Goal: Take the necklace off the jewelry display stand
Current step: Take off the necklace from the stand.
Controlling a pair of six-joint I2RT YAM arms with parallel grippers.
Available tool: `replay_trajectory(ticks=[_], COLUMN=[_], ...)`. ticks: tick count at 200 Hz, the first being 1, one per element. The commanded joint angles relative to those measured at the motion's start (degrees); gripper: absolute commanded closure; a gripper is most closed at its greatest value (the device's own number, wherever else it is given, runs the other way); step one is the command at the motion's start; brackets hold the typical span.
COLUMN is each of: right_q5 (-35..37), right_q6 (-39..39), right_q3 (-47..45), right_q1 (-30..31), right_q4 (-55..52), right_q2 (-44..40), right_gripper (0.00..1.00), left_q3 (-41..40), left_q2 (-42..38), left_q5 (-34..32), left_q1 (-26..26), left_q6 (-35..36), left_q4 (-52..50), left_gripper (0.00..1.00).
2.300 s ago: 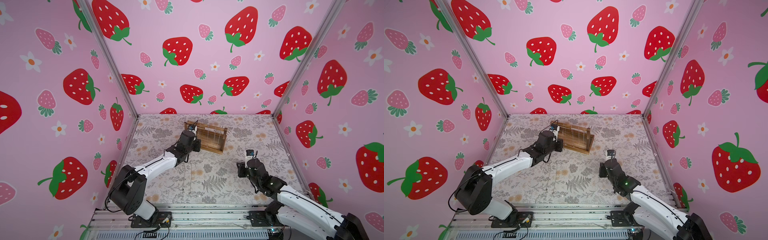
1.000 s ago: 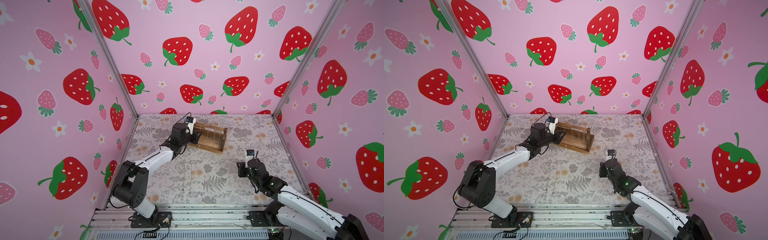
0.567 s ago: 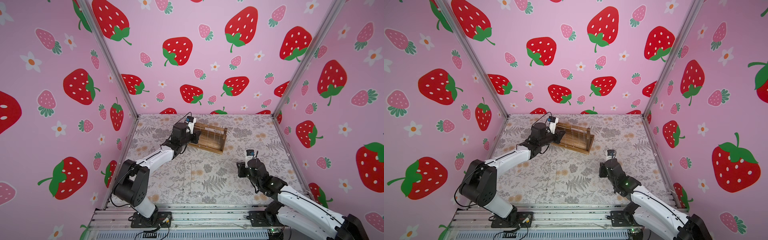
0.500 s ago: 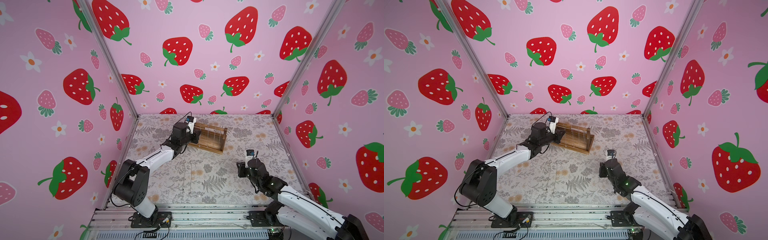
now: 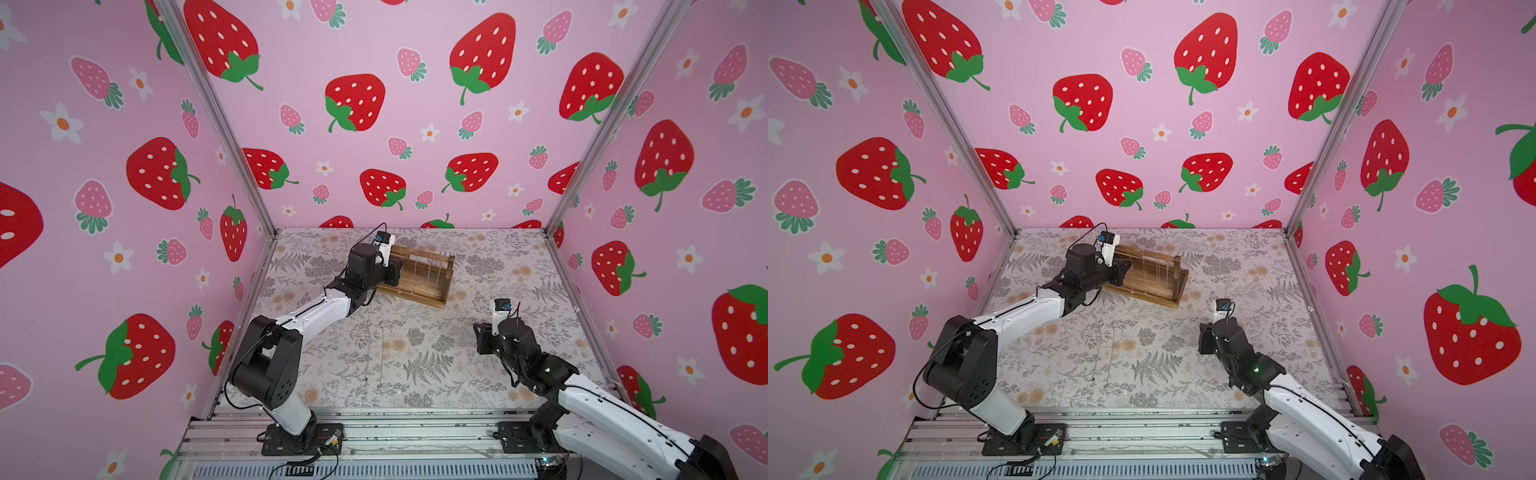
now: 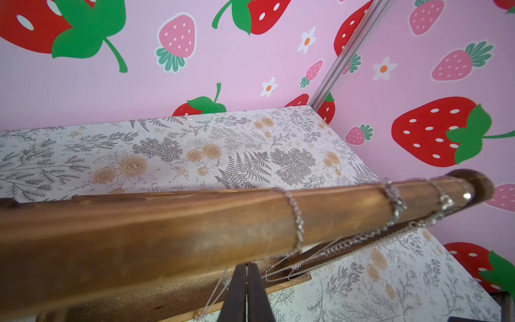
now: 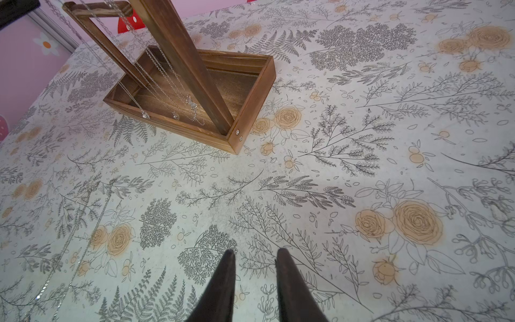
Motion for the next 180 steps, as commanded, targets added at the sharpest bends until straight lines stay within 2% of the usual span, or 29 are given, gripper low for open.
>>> replay_trajectory(ticks=[1, 75, 104, 113, 159, 172, 174, 180], right_q5=[-0.3, -0.5, -0.3, -0.4, -0.5, -0.5, -0.4, -0.4], right_q6=[-0.5, -0.5, -0.5, -0.5, -0.5, -0.5, -0.4, -0.5], right_q3=[-0.1, -0.2, -0.2, -0.2, -0.1, -0.1, -0.1, -0.1], right_q1=[-0.3, -0.3, -0.4, -0.4, -0.4, -0.4, -0.4, -0.4], right_q4=[1.0, 1.3, 1.3, 1.3, 1.5, 1.4, 1.4, 1.4], right_q2=[-0.7, 0.1, 0.1, 0.2, 0.5, 0.4, 0.4, 0.3], right_gripper=[0.72, 0.73, 0.73, 0.72, 0.72, 0.72, 0.73, 0.73], left_q3=[1.9, 3.7, 3.9, 3.7, 2.0, 1.6, 1.5, 1.2], left_q2=[-0.9, 0.8, 0.9, 0.7, -1.3, -1.3, -1.4, -1.4], left_q5=[-0.8, -0.9, -1.3, -1.4, -1.8, -1.8, -1.8, -1.7], left_q1=[-0.3, -0.3, -0.5, -0.6, -0.6, -0.6, -0.6, -0.6], left_q6=[0.8, 0.7, 1.1, 1.3, 1.8, 1.8, 1.8, 1.7], left_q4=[-0.6, -0.6, -1.1, -1.3, -2.4, -2.3, -2.3, -2.0], left_gripper=[0.87, 0.84, 0.93, 1.0, 1.0, 0.96, 0.92, 0.89])
